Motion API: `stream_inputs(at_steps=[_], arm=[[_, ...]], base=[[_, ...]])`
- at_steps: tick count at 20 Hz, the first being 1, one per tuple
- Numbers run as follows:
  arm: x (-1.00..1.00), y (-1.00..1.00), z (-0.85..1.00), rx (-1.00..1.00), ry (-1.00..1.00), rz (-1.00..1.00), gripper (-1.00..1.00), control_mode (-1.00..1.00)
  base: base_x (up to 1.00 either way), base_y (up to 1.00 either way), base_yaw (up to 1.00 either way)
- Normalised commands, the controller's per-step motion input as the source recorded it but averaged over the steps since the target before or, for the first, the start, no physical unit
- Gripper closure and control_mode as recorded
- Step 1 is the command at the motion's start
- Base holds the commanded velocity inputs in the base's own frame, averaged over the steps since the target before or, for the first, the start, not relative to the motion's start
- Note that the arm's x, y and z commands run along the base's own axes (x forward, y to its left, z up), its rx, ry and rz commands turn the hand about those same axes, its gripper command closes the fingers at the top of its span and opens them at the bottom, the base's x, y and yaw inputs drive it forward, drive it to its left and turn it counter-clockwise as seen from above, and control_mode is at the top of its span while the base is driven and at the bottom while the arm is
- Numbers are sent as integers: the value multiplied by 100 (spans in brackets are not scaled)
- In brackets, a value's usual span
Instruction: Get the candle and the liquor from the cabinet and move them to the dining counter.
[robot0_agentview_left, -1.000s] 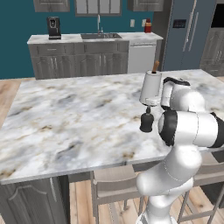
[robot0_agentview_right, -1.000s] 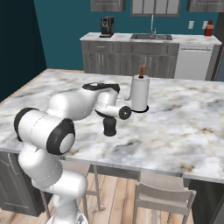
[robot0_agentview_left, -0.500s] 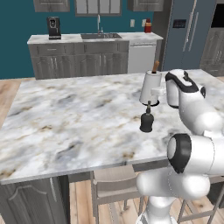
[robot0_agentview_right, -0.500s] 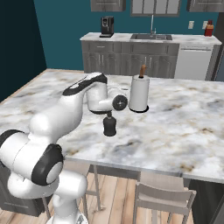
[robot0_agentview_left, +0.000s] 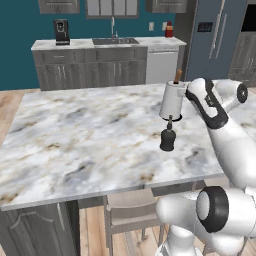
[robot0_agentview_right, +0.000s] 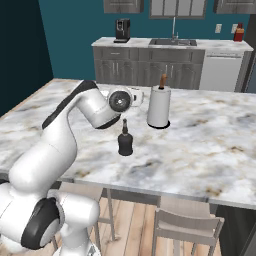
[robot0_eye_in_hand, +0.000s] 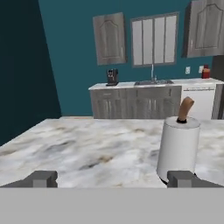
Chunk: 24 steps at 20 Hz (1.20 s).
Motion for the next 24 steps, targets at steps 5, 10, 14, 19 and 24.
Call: stream_inputs(at_steps=[5, 10, 14, 19, 24], arm=[[-69, 1, 70, -4, 8, -10, -100, -100], [-86, 0, 48, -4, 12, -14, -100, -100], [-100, 2, 24, -6, 12, -13, -100, -100], [-98, 16, 19, -7, 8, -11, -100, -100], [-68, 41, 31, -6, 0, -1, -100, -100]], base=[[0, 0, 0], [0, 0, 0], [0, 0, 0], [0, 0, 0], [0, 0, 0]])
